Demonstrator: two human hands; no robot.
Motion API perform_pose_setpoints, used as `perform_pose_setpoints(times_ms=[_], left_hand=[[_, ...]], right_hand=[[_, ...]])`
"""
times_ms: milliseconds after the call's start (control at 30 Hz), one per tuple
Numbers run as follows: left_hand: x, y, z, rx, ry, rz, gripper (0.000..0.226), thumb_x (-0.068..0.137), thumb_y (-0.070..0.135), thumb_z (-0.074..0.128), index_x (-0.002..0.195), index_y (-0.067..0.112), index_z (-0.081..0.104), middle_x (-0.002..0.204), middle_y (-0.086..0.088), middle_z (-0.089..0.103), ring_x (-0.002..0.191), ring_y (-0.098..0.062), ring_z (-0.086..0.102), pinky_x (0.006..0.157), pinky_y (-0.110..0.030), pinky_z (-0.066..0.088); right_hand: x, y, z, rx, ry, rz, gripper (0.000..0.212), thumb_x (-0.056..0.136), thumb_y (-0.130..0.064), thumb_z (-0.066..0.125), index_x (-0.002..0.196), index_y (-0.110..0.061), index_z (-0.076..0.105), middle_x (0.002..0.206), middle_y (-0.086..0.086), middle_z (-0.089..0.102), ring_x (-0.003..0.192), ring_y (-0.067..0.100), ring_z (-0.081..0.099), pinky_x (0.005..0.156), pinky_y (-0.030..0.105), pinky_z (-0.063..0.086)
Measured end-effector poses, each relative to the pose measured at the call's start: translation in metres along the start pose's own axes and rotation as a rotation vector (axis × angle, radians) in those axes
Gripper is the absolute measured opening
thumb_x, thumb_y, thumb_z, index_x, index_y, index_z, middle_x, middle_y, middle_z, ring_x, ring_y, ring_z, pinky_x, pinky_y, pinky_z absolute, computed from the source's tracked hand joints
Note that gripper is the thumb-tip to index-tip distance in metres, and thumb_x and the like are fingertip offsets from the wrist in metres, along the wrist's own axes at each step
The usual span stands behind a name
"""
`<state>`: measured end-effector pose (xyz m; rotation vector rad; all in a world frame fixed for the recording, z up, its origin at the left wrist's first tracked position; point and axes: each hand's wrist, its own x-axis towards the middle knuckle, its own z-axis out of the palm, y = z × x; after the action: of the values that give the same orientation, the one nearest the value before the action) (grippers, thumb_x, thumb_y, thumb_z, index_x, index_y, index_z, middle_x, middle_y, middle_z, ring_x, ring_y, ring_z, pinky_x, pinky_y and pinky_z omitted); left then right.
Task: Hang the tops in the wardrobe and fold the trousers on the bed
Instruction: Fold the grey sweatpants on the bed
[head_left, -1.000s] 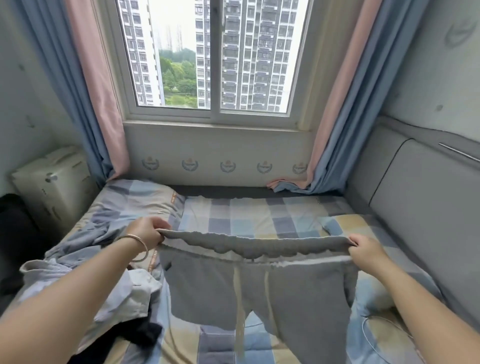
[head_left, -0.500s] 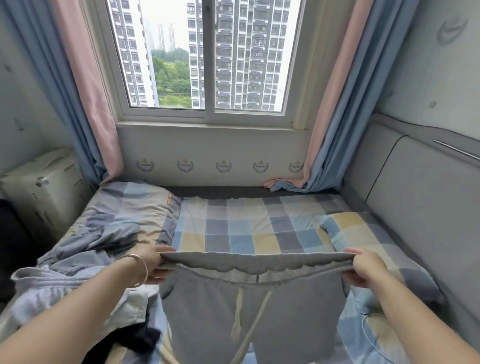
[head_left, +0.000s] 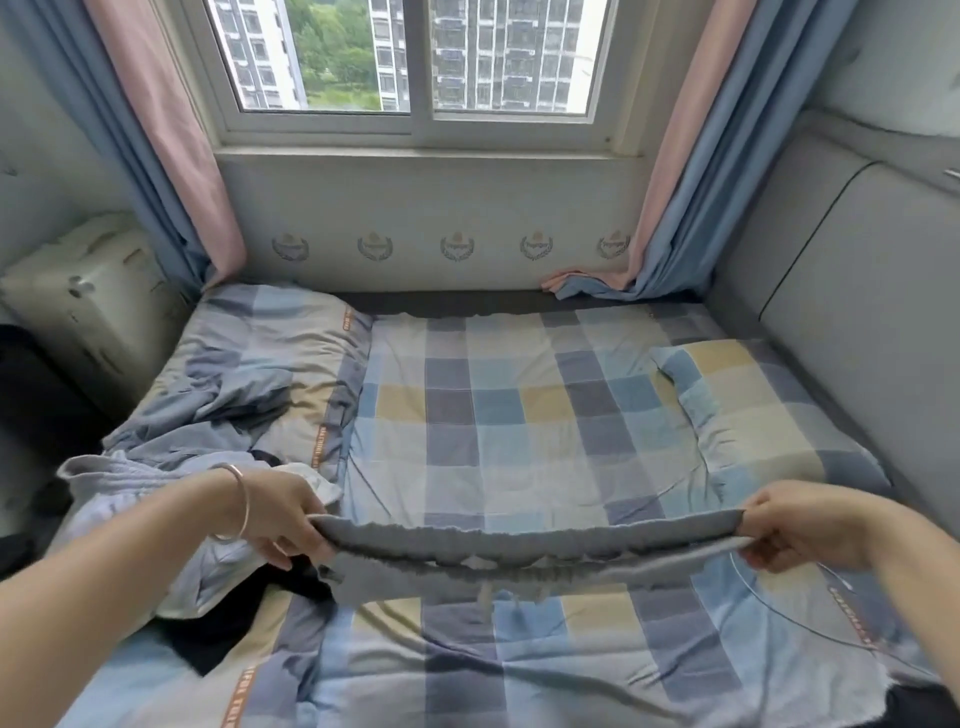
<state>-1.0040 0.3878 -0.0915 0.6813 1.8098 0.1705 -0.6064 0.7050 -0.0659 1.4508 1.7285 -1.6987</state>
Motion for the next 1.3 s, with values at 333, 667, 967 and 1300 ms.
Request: perform_pose_setpoints(times_ms=[333,667,967,1300], left_hand=[[0.093,0.041,-0.071,-0.355,-0.137,0.011,0.062,0.043,0.035,0.092,0.082,0.006,0.055,0.066,-0.005,0.050,0.055,-0.011,0.051,0.056,-0.022,0.050],[0.482,0.013,-0.029,-1.286,0.327,-0.222,0.036,0.086,0.044,0.060,0.099,0.012,0.053,0.079,-0.006,0.064,0.067,-0.017,0.068,0.074,-0.038,0.057],[0.659,-0.102,0.141,0.312,0.600,-0.198,0.061,0.093,0.059,0.024,0.147,0.042,0.000,0.158,0.009,-0.011,0.146,-0.018,-0.010,0.115,-0.053,0.003],[0.581,-0.169,0.179,0.181,0.687,-0.174,0.082,0.082,0.045,0.064,0.149,0.027,0.019,0.147,-0.011,0.026,0.131,-0.033,0.028,0.111,-0.040,0.023]], right_hand=[[0.106,-0.047,-0.032,0.519,0.159,-0.051,0.078,0.021,-0.031,0.094,0.089,-0.009,0.063,0.060,0.009,0.068,0.046,0.014,0.064,0.040,0.020,0.052],[0.499,-0.002,-0.008,0.739,0.270,-0.070,0.029,0.096,-0.037,0.044,0.121,-0.024,0.050,0.093,-0.007,0.074,0.096,0.009,0.063,0.080,0.024,0.044],[0.666,0.183,0.122,-0.818,0.402,0.061,0.081,0.085,-0.069,0.034,0.148,-0.036,-0.006,0.157,-0.005,-0.016,0.145,0.018,-0.014,0.111,0.060,0.009],[0.594,0.222,0.179,-0.719,0.467,0.048,0.063,0.096,-0.042,0.037,0.150,-0.019,0.015,0.159,0.003,0.006,0.146,0.021,0.006,0.118,0.040,0.013]])
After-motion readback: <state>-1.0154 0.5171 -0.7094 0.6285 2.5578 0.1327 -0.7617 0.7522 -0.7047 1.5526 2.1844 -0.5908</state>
